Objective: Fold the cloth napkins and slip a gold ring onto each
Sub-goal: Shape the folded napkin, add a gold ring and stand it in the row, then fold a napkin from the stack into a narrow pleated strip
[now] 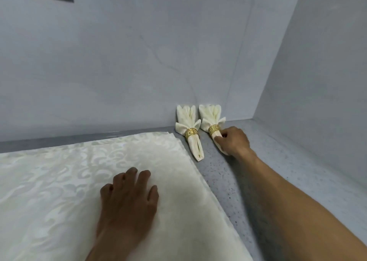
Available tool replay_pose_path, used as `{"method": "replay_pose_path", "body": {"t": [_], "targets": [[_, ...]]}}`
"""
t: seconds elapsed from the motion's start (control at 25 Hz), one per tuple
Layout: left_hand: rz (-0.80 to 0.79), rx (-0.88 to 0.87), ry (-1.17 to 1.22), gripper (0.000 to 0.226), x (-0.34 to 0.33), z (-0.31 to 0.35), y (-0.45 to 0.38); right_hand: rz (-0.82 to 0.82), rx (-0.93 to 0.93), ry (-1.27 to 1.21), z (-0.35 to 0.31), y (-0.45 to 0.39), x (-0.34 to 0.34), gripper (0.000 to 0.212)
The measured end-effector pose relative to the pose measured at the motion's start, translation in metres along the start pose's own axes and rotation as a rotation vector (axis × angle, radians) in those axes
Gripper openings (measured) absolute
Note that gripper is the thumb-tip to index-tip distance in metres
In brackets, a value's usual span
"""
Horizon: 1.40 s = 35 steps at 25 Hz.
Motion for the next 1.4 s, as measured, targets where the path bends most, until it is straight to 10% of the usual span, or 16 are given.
{"method": "replay_pose_path", "body": {"t": [0.64,0.84,1.0,1.08,1.4], "targets": [[-0.070,0.000,-0.031,0.067,0.008,0.006,0.002,0.044,-0.032,-0.018,-0.009,0.061,0.004,0.026],[0.038,-0.070,0.432,0.044,0.070,0.000,0.047,-0.024,0.352,-0.046,-0.030,0.226,-0.008,0.015],[-0.243,-0.122,0.421,0.003,0.122,-0.045,0.160,-0.333,0.764,-0.090,-0.049,0.348,-0.009,0.032],[-0.356,-0.180,0.373,0.018,0.128,-0.079,0.215,-0.416,0.907,-0.052,-0.049,0.374,-0.017,0.046],[-0.380,-0.145,0.587,0.010,0.108,-0.121,0.256,-0.362,0.902,-0.131,-0.048,0.372,-0.027,0.057]]}}
Point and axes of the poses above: each hand's wrist, its own y-axis away from the middle knuckle, its own x-axis out of the back of the hand, z = x × y, the point moved 1 cm from there along -y, towards the middle knuckle, and after that the axes turned 9 degrees about -z, right-handed, at the moved point
